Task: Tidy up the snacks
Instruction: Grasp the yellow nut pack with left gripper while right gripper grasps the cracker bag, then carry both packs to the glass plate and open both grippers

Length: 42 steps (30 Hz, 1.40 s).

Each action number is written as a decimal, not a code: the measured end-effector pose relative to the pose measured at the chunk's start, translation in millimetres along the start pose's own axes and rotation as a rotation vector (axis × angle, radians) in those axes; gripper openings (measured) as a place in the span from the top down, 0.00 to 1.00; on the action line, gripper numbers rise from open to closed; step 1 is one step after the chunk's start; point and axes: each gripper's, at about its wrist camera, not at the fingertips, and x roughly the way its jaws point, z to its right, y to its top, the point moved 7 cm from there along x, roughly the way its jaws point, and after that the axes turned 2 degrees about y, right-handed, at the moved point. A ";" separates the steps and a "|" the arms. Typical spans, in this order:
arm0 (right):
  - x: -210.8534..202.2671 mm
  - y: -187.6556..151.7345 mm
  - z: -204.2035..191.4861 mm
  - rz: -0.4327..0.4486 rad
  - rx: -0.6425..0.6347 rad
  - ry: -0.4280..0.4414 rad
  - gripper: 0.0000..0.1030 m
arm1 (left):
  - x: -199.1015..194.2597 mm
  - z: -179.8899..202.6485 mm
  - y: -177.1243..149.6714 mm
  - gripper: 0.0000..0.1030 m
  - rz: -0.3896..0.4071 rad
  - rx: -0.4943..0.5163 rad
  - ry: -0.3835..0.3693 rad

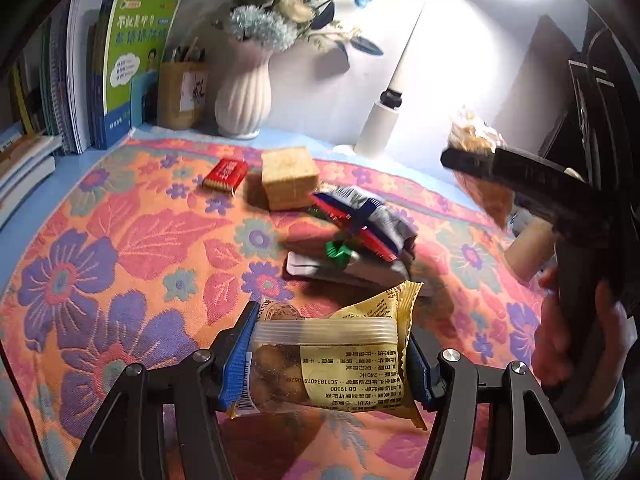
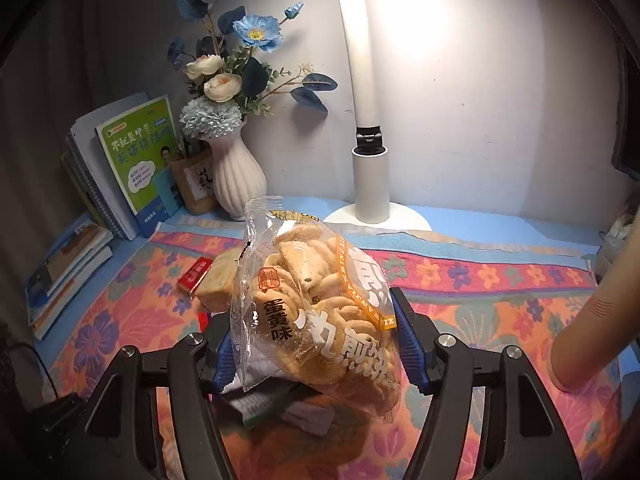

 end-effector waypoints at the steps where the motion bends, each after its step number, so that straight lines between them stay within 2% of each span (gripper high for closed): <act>1: -7.7 -2.8 0.2 0.003 -0.011 -0.019 0.38 | -5.6 3.1 2.3 0.40 0.011 0.008 -0.001; 11: -93.2 -28.2 21.5 0.096 -0.068 -0.206 0.38 | -46.2 46.4 9.5 0.40 0.074 0.069 -0.021; 14: -115.3 -32.8 33.2 0.127 -0.078 -0.260 0.38 | -51.7 69.0 10.3 0.40 0.083 0.107 -0.034; 22: -162.4 -42.8 73.6 0.174 -0.035 -0.325 0.38 | -57.6 145.8 10.7 0.40 0.103 0.227 -0.087; 29: -190.3 -54.2 121.0 0.184 0.057 -0.362 0.38 | -51.2 207.0 10.6 0.40 0.092 0.302 -0.151; 34: -216.5 -62.4 164.6 0.196 0.144 -0.408 0.38 | -43.8 261.8 13.1 0.40 0.078 0.345 -0.232; 42: -266.9 -80.7 256.3 0.217 0.316 -0.509 0.37 | -28.8 347.7 7.4 0.40 0.050 0.428 -0.335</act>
